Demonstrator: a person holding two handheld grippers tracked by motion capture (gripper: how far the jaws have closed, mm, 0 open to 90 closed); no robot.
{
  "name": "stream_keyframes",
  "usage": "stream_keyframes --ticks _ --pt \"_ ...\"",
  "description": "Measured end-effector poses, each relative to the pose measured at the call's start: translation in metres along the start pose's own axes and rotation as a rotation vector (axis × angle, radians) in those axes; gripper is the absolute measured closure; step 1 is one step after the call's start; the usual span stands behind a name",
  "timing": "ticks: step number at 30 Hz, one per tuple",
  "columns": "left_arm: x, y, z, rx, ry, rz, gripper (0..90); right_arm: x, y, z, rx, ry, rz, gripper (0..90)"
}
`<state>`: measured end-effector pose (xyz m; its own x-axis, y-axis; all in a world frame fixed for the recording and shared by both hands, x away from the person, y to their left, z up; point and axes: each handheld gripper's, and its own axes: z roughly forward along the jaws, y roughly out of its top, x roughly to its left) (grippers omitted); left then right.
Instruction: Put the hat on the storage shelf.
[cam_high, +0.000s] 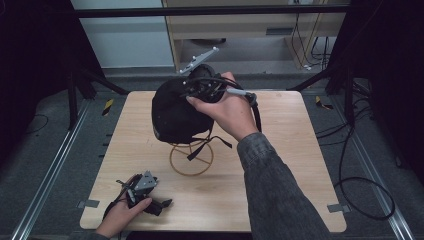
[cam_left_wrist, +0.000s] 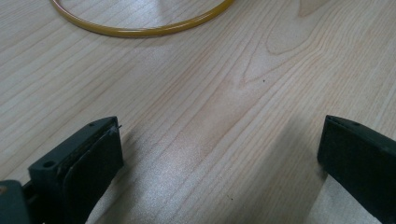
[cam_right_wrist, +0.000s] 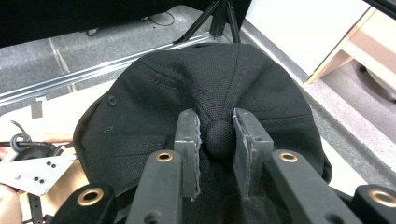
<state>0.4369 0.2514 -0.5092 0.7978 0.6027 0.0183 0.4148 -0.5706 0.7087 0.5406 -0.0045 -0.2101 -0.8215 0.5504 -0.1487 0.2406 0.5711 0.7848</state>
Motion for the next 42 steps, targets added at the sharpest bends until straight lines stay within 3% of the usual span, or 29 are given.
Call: stream_keyframes --ticks 30,42 --pt "0.000 0.000 0.000 0.000 0.000 0.000 0.0 0.006 -0.001 0.041 0.090 -0.007 -0.012 72.7" --pt "0.000 0.000 0.000 0.001 -0.001 0.001 0.0 0.006 -0.003 0.043 0.094 -0.005 -0.004 72.1"
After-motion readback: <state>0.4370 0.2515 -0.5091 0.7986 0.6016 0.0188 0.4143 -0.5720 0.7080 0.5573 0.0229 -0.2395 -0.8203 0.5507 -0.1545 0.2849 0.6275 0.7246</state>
